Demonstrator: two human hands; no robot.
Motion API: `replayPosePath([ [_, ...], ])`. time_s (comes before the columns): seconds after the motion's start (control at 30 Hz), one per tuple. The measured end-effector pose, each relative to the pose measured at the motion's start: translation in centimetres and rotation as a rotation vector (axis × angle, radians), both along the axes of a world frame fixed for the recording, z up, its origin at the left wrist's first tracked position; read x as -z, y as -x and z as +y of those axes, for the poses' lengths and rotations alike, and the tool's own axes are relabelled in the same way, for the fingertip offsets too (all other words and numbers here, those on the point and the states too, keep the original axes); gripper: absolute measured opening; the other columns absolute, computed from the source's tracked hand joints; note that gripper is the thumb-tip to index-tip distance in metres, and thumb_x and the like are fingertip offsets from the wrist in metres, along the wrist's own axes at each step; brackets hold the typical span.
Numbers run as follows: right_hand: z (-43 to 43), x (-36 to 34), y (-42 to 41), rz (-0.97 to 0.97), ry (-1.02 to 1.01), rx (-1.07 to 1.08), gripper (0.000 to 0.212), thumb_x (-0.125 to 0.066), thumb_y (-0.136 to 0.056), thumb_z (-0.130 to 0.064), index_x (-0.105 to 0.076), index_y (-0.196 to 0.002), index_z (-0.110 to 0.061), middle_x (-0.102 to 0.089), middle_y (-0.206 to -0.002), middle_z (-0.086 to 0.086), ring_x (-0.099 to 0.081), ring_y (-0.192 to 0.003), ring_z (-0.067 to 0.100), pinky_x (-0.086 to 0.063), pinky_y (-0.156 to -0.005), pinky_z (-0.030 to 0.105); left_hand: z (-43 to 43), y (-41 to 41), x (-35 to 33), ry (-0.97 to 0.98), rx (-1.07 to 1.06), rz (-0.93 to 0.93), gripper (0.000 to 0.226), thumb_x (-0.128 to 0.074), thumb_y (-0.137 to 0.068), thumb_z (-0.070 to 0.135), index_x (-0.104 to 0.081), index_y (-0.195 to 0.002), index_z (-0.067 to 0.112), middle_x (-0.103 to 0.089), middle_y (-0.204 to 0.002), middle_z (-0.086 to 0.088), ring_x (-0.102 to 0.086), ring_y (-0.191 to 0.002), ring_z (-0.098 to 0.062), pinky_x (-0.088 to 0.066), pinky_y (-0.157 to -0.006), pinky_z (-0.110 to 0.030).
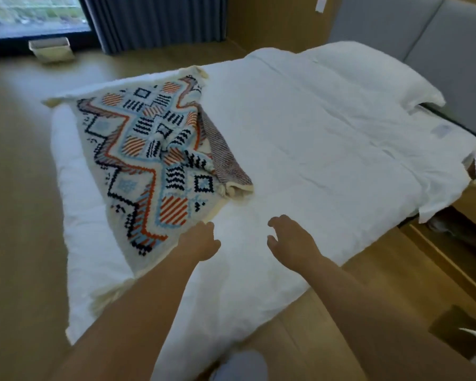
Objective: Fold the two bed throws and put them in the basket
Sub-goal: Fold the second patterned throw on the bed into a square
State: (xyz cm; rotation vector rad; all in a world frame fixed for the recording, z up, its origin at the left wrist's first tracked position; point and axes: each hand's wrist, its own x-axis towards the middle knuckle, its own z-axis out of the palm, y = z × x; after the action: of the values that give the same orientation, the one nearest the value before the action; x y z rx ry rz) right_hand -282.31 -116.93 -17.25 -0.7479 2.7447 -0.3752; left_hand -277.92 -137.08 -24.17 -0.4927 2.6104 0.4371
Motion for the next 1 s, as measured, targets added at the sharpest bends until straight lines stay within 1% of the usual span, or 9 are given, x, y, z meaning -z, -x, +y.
replayPosePath([
  [0.2, -5.4, 5.5, 8.1, -0.042, -0.047, -0.218, 0.034, -0.044, -0.092, -0.017, -0.044, -0.125, -0.011, -0.046, -0.125, 0.007, -0.045, -0.111, 0.025, -0.041, -0.087, 0.035, -1.2, 7.0, 5.5, -0.020, -0.191, 0.003, 0.034, -0.041, -0.093, 0.021, -0.041, -0.125, 0.009, -0.046, -0.126, -0.010, -0.049, -0.113, -0.027, -0.043, -0.091, -0.038],
  [0.3, -7.3, 8.3, 13.2, -0.047, -0.061, -0.237, 0.038, -0.046, -0.090, -0.014, -0.042, -0.128, -0.011, -0.044, -0.126, 0.009, -0.045, -0.111, 0.027, -0.042, -0.086, 0.035, -2.0, 9.6, 8.5, 0.117, -0.274, -0.017, 0.030, -0.043, -0.092, 0.016, -0.042, -0.121, 0.011, -0.047, -0.123, -0.006, -0.047, -0.112, -0.023, -0.044, -0.086, -0.035],
  [0.4, -9.6, 11.2, 18.3, 0.025, -0.053, -0.268, 0.044, -0.048, -0.086, -0.009, -0.043, -0.129, -0.012, -0.044, -0.125, 0.010, -0.046, -0.109, 0.029, -0.043, -0.081, 0.036, -2.8, 11.2, 11.9, 0.207, -0.327, -0.020, 0.039, -0.045, -0.092, 0.018, -0.036, -0.130, 0.013, -0.044, -0.129, -0.005, -0.044, -0.117, -0.022, -0.043, -0.090, -0.035],
  [0.5, -12.4, 14.6, 21.7, 0.030, -0.059, -0.316, 0.049, -0.050, -0.086, -0.010, -0.041, -0.134, -0.015, -0.042, -0.126, 0.013, -0.042, -0.111, 0.030, -0.043, -0.086, 0.038, -2.4, 13.5, 14.5, 0.173, -0.358, 0.066, 0.044, -0.043, -0.094, 0.020, -0.032, -0.136, 0.013, -0.038, -0.139, -0.005, -0.039, -0.126, -0.022, -0.036, -0.099, -0.039],
  [0.6, -14.7, 18.1, 23.4, 0.016, -0.051, -0.337, 0.047, -0.051, -0.090, -0.019, -0.040, -0.135, -0.017, -0.043, -0.124, 0.015, -0.042, -0.113, 0.033, -0.040, -0.092, 0.041, -1.3, 16.0, 16.2, 0.172, -0.371, 0.149, 0.046, -0.042, -0.095, 0.021, -0.031, -0.140, 0.015, -0.034, -0.146, -0.003, -0.032, -0.134, -0.022, -0.030, -0.104, -0.039],
  [0.7, -15.6, 20.3, 24.5, -0.003, -0.071, -0.310, 0.047, -0.049, -0.092, -0.029, -0.035, -0.136, -0.018, -0.044, -0.126, 0.014, -0.043, -0.114, 0.033, -0.041, -0.091, 0.042, -0.4, 17.5, 17.6, 0.187, -0.496, 0.144, 0.049, -0.044, -0.094, 0.022, -0.030, -0.141, 0.016, -0.031, -0.148, -0.003, -0.027, -0.137, -0.021, -0.028, -0.106, -0.040],
  [0.77, -15.5, 21.0, 25.6, -0.026, -0.053, -0.300, 0.037, -0.046, -0.093, -0.022, -0.041, -0.129, -0.015, -0.048, -0.122, 0.013, -0.048, -0.111, 0.032, -0.043, -0.082, 0.040, 0.2, 18.1, 18.1, 0.202, -0.583, 0.110, 0.050, -0.047, -0.093, 0.019, -0.030, -0.140, 0.016, -0.030, -0.148, -0.004, -0.025, -0.138, -0.023, -0.026, -0.108, -0.041],
  [0.87, -14.5, 20.8, 27.8, -0.079, 0.068, -0.272, 0.014, -0.038, -0.091, -0.011, -0.049, -0.100, -0.009, -0.059, -0.105, 0.014, -0.055, -0.096, 0.033, -0.036, -0.067, 0.034, 0.9, 19.0, 18.2, 0.252, -0.625, 0.055, 0.047, -0.047, -0.092, 0.015, -0.033, -0.137, 0.015, -0.035, -0.143, -0.006, -0.031, -0.133, -0.025, -0.031, -0.104, -0.041],
  [1.0, -10.1, 19.4, 32.2, -0.136, 0.179, -0.062, 0.011, -0.038, -0.092, -0.017, -0.046, -0.093, -0.010, -0.063, -0.098, 0.017, -0.058, -0.090, 0.036, -0.038, -0.068, 0.036, 1.9, 21.5, 17.1, 0.308, -0.634, -0.065, 0.049, -0.044, -0.091, 0.015, -0.030, -0.137, 0.009, -0.034, -0.141, -0.011, -0.037, -0.127, -0.027, -0.036, -0.098, -0.044],
])
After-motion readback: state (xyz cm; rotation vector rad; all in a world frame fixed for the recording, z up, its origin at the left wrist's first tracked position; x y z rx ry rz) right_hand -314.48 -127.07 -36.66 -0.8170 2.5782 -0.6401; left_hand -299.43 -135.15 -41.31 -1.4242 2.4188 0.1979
